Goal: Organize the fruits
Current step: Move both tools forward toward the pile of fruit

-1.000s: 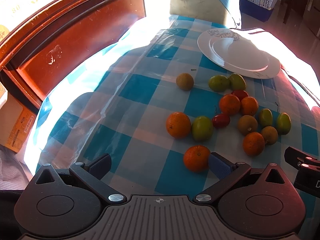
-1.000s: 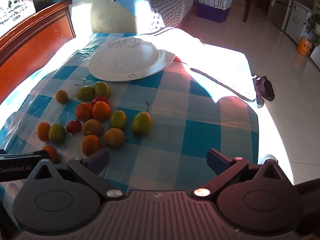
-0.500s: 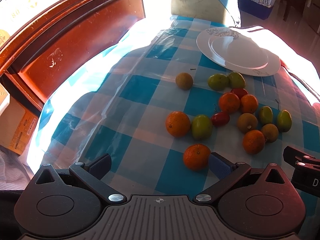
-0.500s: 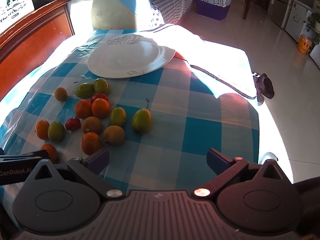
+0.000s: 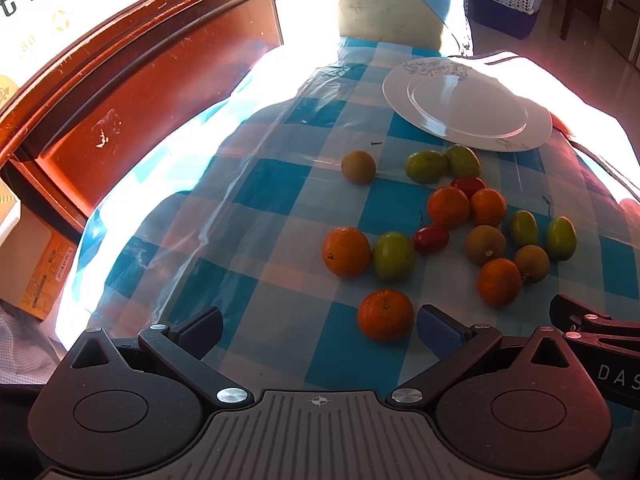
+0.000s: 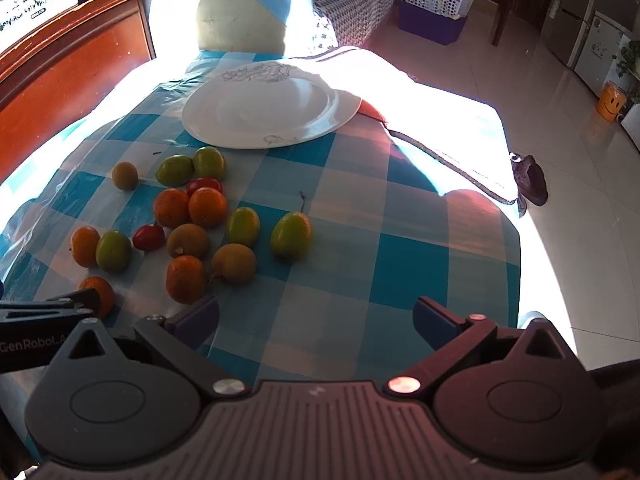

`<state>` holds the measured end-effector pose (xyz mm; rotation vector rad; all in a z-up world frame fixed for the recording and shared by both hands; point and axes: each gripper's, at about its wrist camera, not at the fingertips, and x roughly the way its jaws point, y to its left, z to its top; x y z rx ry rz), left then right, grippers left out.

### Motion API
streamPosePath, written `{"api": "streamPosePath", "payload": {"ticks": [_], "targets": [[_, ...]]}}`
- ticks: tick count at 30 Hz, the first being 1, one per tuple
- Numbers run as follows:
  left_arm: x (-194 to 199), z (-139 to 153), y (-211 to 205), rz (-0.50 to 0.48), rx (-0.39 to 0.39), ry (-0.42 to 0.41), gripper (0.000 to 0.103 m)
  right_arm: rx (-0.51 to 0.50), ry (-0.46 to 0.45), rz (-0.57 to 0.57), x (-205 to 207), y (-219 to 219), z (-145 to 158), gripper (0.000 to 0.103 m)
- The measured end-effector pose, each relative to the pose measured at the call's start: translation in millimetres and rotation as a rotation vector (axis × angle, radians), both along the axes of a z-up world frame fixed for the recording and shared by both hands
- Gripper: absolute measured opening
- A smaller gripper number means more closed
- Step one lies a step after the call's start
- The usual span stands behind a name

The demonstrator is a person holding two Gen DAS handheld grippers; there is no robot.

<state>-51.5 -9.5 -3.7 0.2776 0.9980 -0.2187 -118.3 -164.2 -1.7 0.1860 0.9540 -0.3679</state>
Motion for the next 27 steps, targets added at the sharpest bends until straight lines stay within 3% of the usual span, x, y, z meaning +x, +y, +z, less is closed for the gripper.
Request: {"api": "streamPosePath", "payload": {"ticks": [27], "targets": [[-2.9, 3.1, -3.4, 0.002, 0.015, -0.03, 0.102, -0.017, -0.005, 0.008, -0.3, 1.9, 2.3, 0.102]]}}
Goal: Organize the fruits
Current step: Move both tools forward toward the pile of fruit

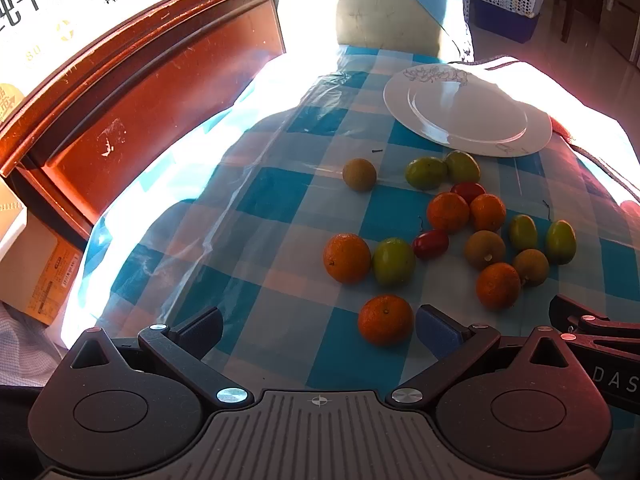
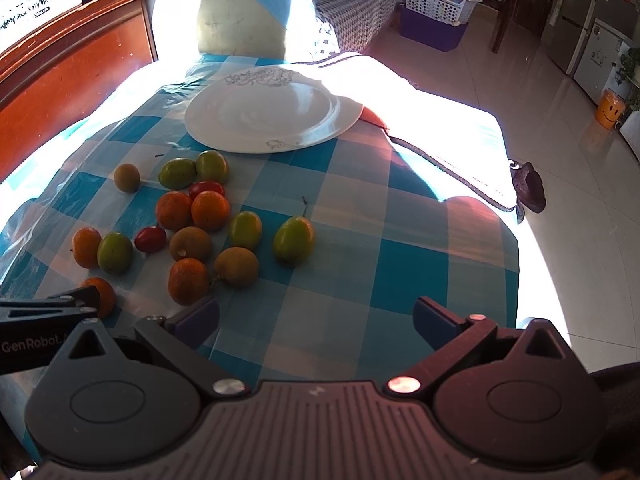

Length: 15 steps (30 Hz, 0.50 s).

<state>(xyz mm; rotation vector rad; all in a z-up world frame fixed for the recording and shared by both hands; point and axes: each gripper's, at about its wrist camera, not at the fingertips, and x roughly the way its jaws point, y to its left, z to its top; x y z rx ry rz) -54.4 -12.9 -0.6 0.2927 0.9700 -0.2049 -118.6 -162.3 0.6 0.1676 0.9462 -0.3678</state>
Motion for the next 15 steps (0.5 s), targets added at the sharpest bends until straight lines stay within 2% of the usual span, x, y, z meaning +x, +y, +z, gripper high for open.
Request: {"api": "streamPosePath", "payload": {"ticks": [7, 15], "targets": [[0, 0, 1, 0.0, -0.005, 0.002, 0.102, -0.005, -0.003, 0.002, 0, 0, 0, 0.102], [4, 6, 12, -0.006, -0.077, -0.006, 0.103, 0.05, -0.057, -0.006, -5, -10, 4, 0.102]]}}
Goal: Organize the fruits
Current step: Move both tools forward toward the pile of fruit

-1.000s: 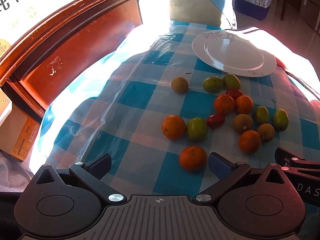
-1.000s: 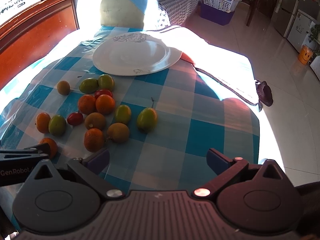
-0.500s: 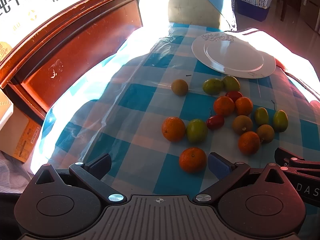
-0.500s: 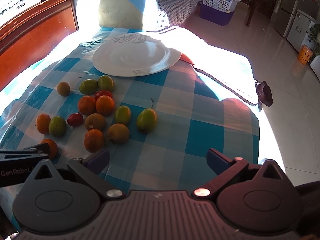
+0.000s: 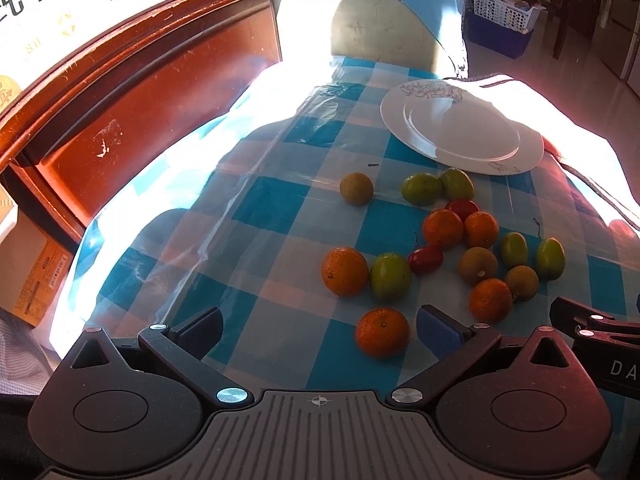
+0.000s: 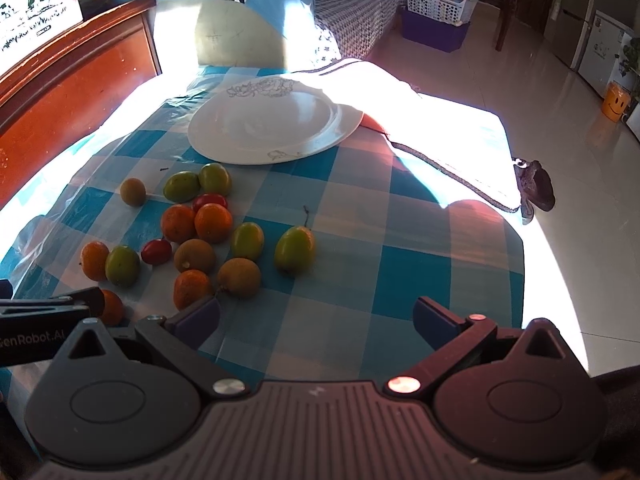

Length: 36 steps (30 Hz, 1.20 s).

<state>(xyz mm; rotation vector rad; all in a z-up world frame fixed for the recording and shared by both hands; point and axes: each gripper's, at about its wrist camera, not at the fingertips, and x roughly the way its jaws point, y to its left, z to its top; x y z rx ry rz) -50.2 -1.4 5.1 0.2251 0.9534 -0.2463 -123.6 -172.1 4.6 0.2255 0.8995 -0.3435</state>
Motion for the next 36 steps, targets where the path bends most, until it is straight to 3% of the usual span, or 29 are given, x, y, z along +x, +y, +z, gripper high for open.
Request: {"api": "streamPosePath", "payload": {"ticks": [13, 21, 27, 36], "targets": [[11, 5, 35, 0.048, -0.118, -0.024, 0.101, 0.051, -0.113, -0.038, -19, -29, 14, 0.096], [3, -5, 30, -0.046, -0.14, -0.004, 0.1, 0.069, -0.095, -0.041, -19, -28, 7, 0.086], [-8, -12, 11, -0.145, -0.114, -0.014, 0.096, 0.094, -0.092, -0.043, -17, -30, 3, 0.077], [-6, -23, 4, -0.144, -0.098, 0.0, 0.084, 0.122, -0.124, -0.061, -7, -30, -4, 0.069]]}}
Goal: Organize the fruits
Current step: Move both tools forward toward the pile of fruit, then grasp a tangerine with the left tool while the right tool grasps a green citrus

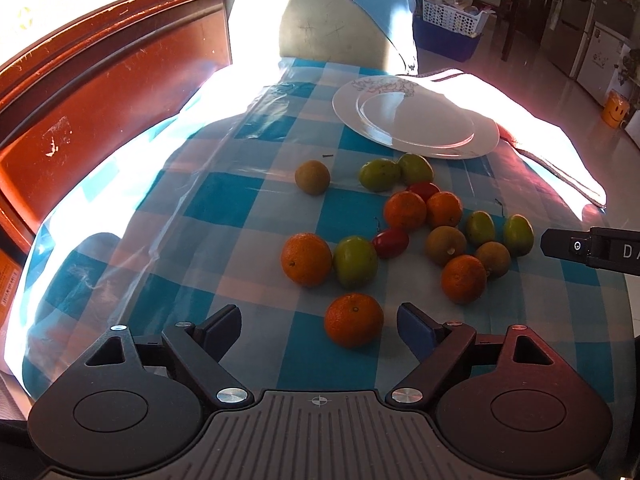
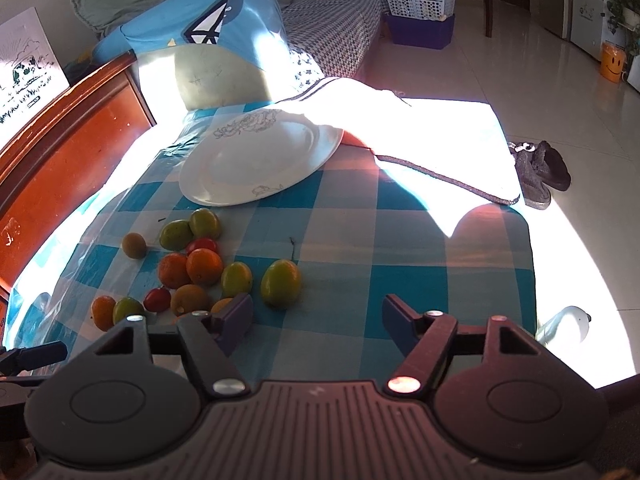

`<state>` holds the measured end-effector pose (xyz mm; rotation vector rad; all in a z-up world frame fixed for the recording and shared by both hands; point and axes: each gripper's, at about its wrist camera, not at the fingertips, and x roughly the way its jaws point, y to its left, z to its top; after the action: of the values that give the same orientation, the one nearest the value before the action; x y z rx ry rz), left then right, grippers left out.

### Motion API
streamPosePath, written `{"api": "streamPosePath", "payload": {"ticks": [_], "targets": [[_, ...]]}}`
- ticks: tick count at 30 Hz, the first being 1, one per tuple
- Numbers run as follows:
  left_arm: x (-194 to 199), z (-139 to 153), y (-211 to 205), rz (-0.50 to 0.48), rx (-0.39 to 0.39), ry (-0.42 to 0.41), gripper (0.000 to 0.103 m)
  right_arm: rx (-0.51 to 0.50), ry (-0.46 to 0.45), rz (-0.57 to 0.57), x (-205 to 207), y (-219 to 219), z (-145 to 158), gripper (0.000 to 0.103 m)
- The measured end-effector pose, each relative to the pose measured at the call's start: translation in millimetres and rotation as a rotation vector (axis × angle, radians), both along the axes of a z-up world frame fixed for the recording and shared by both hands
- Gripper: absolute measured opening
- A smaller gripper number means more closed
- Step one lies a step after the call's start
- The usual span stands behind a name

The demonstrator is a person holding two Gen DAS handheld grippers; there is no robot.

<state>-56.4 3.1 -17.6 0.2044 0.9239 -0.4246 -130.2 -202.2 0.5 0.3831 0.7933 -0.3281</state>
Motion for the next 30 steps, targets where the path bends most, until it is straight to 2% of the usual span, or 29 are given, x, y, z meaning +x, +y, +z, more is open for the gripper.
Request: {"api": "streamPosePath", "payload": {"ticks": [2, 7, 10, 17, 21, 23, 27, 30], "targets": [[1, -1, 1, 0.005, -0.007, 0.008, 0.08, 0.001, -0.01, 0.006, 4, 1, -1, 0.066], [3, -4, -1, 0.005, -0.02, 0.018, 0.08, 0.031, -0.034, 0.035, 16, 4, -5, 0.058], [2, -7, -4, -0.005, -0.009, 0.019, 0.072, 0.023, -0.021, 0.055, 23, 8, -9, 0.048], [4, -11, -5, -0.001, -0.024, 0.03, 0.059, 0.023, -0.013, 0.045, 33, 8, -16, 0.043], [2, -12, -8, -0.008, -0.003, 0.008, 0.052, 0.022, -0.005, 0.045, 37, 8, -21, 0.034], [1, -12, -10, -0.016, 0.006, -0.005, 0.043, 0.025, 0.001, 0.045, 39, 7, -23, 0.028], [-1, -11, -12, -0.029, 0.01, -0.019, 0.03, 0.021, -0.005, 0.047, 39, 8, -24, 0.028], [0, -10, -13, -0.027, 0.009, -0.013, 0.03, 0.012, -0.009, 0.046, 38, 9, -23, 0.028]]}}
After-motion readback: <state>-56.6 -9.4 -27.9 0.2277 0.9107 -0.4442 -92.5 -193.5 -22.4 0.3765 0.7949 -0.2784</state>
